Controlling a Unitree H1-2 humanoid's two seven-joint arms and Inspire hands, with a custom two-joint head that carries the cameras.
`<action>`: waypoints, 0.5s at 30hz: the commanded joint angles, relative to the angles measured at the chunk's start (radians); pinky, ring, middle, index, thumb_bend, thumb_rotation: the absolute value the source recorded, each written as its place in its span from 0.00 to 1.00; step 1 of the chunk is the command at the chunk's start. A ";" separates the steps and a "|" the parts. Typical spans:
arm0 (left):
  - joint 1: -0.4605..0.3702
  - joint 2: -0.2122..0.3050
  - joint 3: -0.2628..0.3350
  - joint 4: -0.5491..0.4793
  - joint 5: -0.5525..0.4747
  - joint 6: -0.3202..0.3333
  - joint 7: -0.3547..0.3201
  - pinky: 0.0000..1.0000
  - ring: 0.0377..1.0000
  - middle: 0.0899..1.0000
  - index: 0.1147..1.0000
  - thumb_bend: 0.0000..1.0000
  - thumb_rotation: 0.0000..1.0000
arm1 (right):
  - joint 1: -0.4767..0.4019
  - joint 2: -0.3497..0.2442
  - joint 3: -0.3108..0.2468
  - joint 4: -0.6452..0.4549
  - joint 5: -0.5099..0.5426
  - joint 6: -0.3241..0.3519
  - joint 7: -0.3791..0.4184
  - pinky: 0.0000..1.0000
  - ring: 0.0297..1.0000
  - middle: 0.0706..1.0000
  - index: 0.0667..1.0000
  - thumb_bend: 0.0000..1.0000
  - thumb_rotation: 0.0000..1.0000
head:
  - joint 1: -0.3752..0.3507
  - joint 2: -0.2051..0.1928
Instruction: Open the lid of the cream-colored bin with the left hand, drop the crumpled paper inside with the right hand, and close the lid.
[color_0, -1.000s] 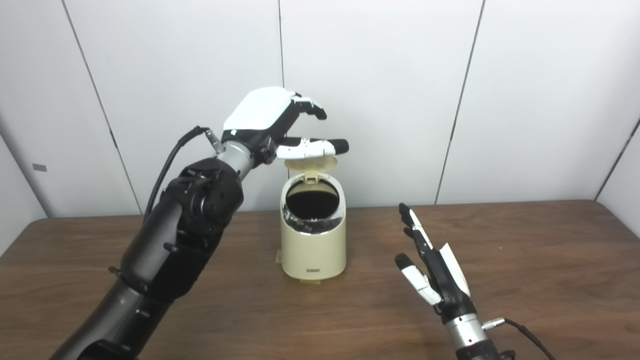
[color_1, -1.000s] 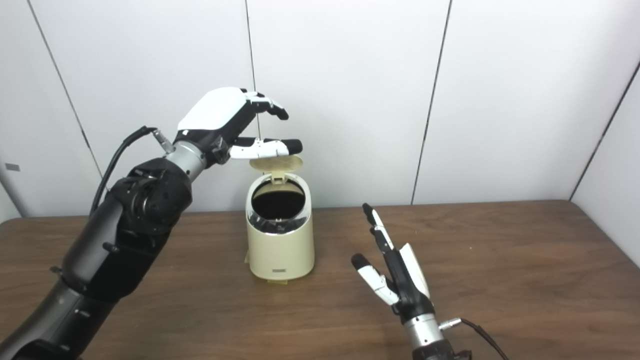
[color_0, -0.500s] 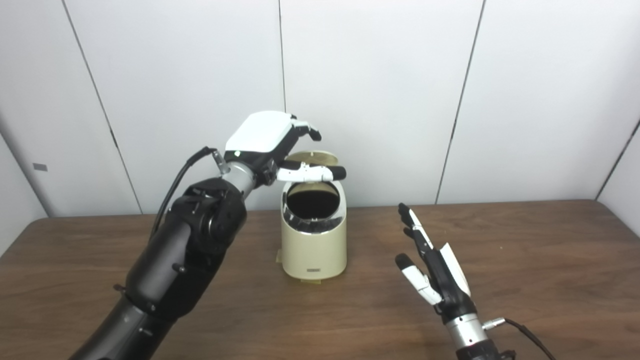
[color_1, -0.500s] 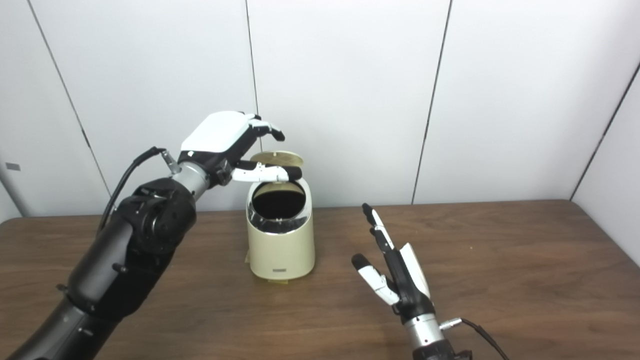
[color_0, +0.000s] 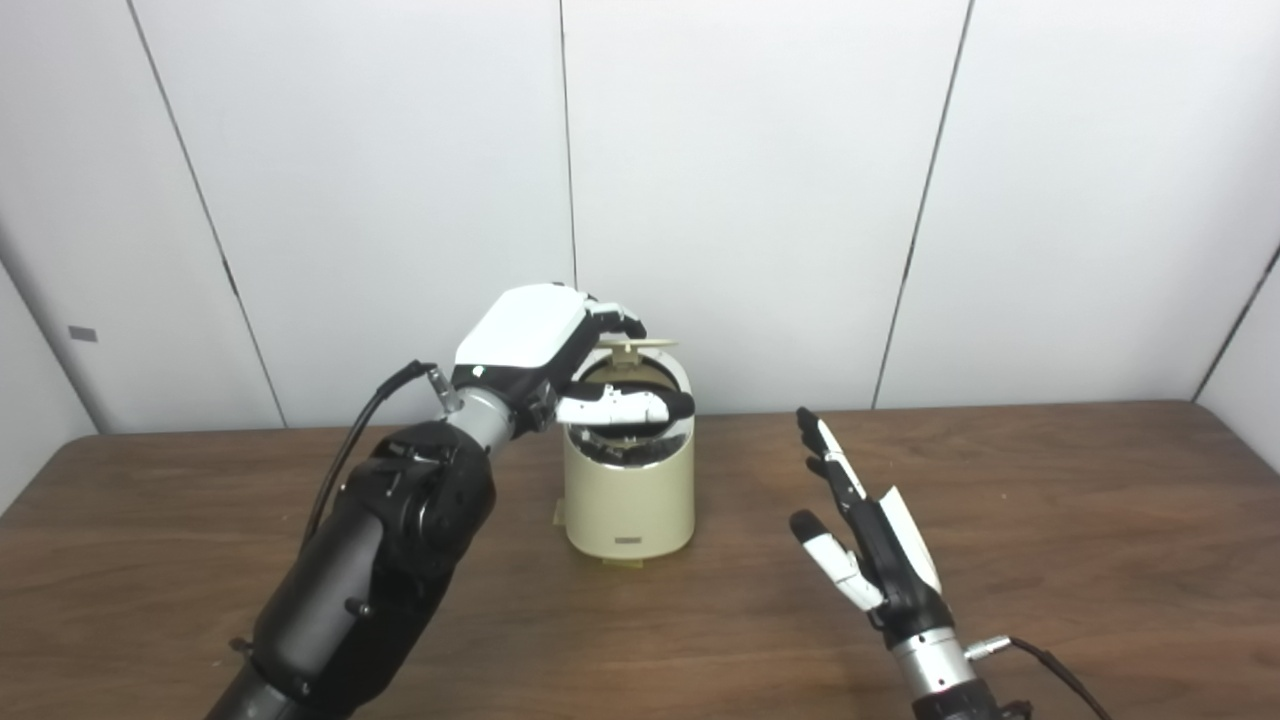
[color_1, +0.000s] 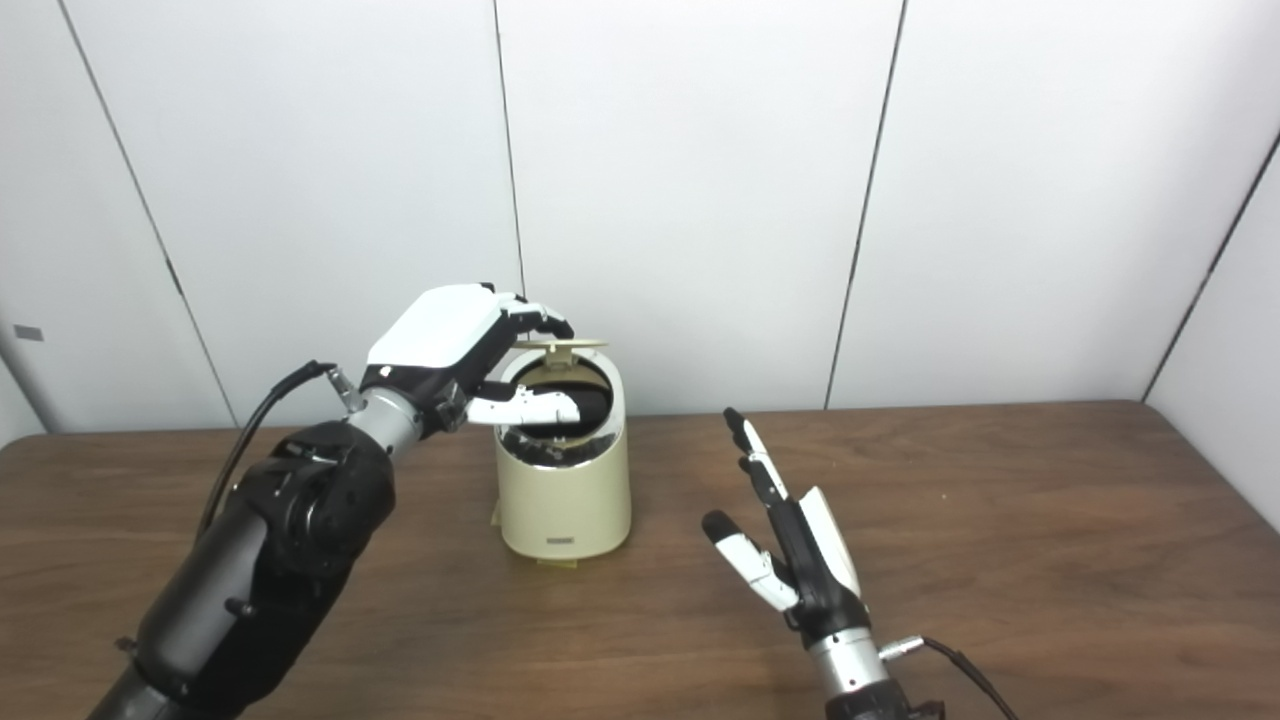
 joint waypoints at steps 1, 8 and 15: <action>-0.031 0.003 0.010 -0.033 0.007 -0.020 0.014 1.00 0.90 0.76 0.76 1.00 1.00 | 0.061 0.006 0.006 0.041 -0.006 -0.020 -0.012 0.93 0.97 0.97 0.97 0.52 1.00 | -0.001 0.000; 0.012 -0.003 0.014 -0.063 0.024 0.002 -0.030 1.00 0.92 0.80 0.77 1.00 1.00 | 0.065 0.008 0.006 0.028 -0.010 -0.006 -0.010 0.92 0.97 0.98 0.97 0.53 1.00 | -0.001 0.007; 0.057 -0.014 0.019 -0.047 0.017 -0.016 -0.014 1.00 0.93 0.79 0.76 0.98 1.00 | 0.069 0.007 0.006 0.017 -0.022 -0.007 -0.013 0.91 0.96 0.97 0.97 0.53 1.00 | -0.003 0.015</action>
